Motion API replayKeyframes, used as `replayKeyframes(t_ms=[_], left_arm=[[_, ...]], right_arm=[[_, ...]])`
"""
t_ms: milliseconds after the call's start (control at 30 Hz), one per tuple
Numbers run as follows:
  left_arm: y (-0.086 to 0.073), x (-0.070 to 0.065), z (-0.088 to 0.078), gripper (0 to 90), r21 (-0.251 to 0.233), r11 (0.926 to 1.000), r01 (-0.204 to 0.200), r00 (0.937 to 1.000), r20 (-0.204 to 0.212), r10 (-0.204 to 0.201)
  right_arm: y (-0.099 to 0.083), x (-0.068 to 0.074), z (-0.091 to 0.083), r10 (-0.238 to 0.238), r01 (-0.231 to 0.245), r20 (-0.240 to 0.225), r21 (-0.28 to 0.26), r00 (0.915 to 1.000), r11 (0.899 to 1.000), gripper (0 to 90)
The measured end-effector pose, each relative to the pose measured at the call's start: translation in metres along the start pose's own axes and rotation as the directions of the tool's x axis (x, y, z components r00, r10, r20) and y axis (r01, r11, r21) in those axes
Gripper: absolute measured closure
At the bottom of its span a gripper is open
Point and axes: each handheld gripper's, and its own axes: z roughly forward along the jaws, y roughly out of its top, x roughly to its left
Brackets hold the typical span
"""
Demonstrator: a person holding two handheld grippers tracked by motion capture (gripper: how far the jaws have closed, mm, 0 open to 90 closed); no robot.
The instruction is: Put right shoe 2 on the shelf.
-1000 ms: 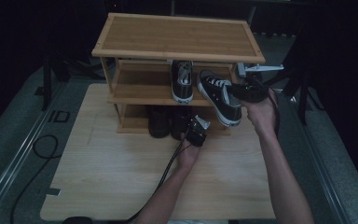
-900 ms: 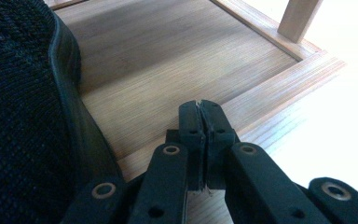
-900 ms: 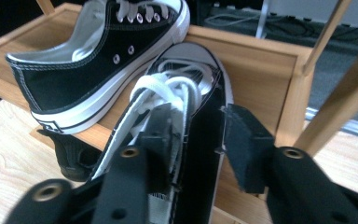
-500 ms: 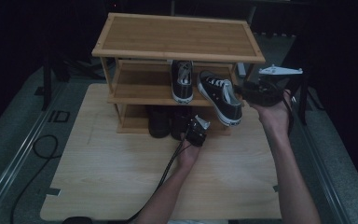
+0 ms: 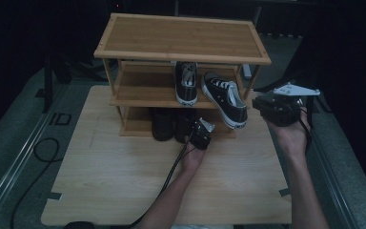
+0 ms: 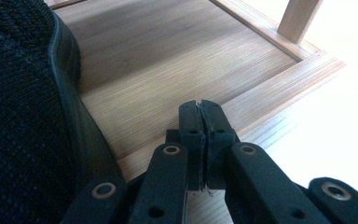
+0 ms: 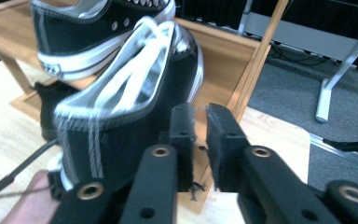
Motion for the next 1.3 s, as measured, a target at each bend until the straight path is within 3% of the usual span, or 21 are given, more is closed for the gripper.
replayKeyframes(t_ms=[67, 267, 367, 433, 933, 1233, 1300], left_arm=[[0.000, 0.000, 0.000, 88.4, 0.000, 1.0000, 0.000, 1.0000, 0.000, 0.000], [0.000, 0.000, 0.000, 88.0, -0.001, 1.0000, 0.006, 1.0000, -0.002, -0.006], [0.001, 0.001, 0.001, 87.9, 0.001, 0.9999, 0.014, 0.9999, 0.002, -0.014], [0.001, 0.001, 0.001, 87.9, 0.000, 0.9999, 0.016, 0.9999, 0.000, -0.016], [0.002, 0.001, 0.002, 89.9, -0.001, 1.0000, 0.010, 0.9999, -0.008, -0.010], [0.002, 0.001, 0.002, 90.0, -0.001, 1.0000, 0.010, 0.9999, -0.011, -0.010], [0.002, 0.001, 0.002, 90.0, 0.001, 0.9999, 0.012, 0.9999, -0.011, -0.012]], right_arm=[[-0.011, 0.003, -0.004, -0.007, 0.007, -0.007, 0.017, 1.0000, 1.000, 88.6], [-0.037, 0.012, -0.008, -0.035, 0.037, -0.039, 0.051, 0.9986, 0.998, 89.4], [-0.046, 0.015, -0.011, -0.021, 0.026, -0.092, 0.048, 0.9956, 0.999, 89.5], [-0.050, 0.018, -0.011, -0.033, 0.039, -0.103, 0.051, 0.9942, 0.998, 89.6], [-0.051, 0.020, -0.005, -0.033, 0.038, -0.147, 0.033, 0.9885, 0.999, 90.0], [-0.051, 0.025, 0.001, -0.044, 0.048, -0.160, 0.021, 0.9861, 0.999, 90.0], [-0.049, 0.028, 0.004, -0.052, 0.055, -0.142, 0.019, 0.9885, 0.998, 90.0]])
